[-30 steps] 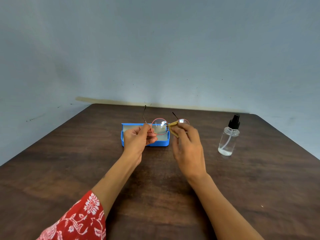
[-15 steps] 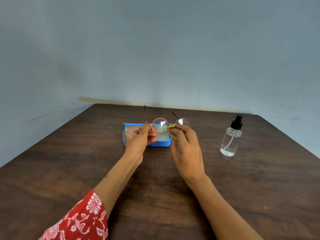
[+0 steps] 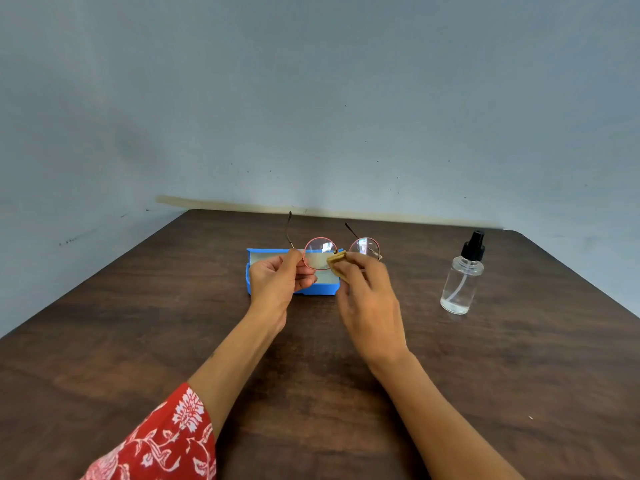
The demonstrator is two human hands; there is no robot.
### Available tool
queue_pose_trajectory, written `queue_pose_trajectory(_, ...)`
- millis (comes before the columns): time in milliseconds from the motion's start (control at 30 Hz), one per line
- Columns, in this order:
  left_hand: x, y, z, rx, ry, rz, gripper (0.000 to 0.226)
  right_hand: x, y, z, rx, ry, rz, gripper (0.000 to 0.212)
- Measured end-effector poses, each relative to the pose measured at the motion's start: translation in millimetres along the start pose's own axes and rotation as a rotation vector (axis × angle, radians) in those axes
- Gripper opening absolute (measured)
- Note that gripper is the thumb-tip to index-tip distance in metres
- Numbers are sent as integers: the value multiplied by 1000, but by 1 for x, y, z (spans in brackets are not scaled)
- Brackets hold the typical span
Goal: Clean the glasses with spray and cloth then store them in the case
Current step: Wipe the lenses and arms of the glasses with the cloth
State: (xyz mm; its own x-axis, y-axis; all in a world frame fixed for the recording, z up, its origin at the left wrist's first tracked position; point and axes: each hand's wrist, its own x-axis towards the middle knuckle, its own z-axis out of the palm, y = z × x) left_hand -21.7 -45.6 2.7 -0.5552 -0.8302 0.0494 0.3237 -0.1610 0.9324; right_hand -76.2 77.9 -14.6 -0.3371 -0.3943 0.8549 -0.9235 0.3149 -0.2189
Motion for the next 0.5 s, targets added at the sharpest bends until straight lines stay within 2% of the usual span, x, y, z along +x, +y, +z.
queue_pose_trajectory(167, -1, 1, 1, 13, -5, -5, 20, 2, 17, -12, 28, 96, 200, 33)
queue_pose_trajectory(400, -3, 2, 1, 14, -22, 4, 19, 3, 4, -5, -12, 22, 33, 30)
queue_pose_trajectory(500, -2, 2, 2, 26, -20, 0, 19, 6, 11, -7, 37, 109, 151, 31)
